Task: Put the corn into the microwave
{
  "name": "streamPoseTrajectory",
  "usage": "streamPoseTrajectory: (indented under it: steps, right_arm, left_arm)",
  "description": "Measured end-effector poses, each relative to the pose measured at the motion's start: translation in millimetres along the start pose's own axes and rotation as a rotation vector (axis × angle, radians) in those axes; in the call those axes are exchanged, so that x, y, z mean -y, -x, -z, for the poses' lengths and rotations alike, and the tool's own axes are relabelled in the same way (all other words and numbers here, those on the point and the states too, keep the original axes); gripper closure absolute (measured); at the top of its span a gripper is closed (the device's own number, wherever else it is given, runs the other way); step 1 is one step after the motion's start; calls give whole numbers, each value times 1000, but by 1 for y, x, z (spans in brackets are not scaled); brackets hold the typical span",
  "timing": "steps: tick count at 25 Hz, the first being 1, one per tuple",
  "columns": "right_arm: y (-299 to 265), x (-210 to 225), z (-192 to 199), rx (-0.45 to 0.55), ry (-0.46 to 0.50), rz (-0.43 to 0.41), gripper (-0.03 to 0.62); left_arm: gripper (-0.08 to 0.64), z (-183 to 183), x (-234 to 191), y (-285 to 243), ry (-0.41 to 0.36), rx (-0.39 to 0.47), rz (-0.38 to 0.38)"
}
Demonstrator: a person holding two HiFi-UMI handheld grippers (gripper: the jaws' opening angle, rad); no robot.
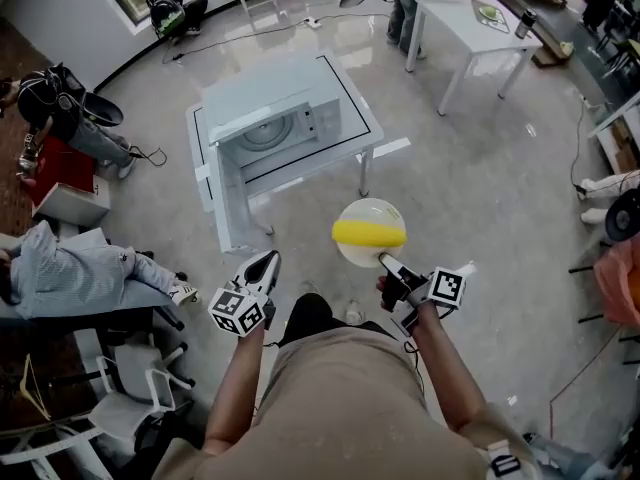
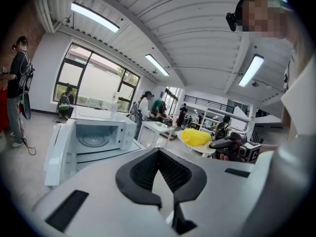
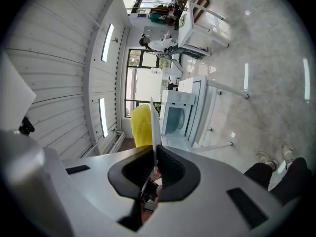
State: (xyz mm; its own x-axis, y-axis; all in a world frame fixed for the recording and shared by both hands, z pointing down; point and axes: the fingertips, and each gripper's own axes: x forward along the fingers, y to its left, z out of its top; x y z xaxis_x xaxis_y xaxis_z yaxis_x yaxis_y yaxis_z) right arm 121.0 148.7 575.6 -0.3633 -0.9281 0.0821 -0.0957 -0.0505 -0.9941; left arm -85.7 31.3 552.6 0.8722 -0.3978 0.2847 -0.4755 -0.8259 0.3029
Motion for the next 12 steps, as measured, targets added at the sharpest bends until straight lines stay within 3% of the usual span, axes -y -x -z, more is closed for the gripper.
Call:
streamPoseTrajectory:
  steps: [5,12]
  right_arm:
    - [-32,7,-10,-44,-6,17,572]
    - [-102,8,-26,-107,3,-5,572]
  left_arm:
    - [558,-11,-26,7,18,18,-59]
    - [558,-25,-75,-22,29,18,-82]
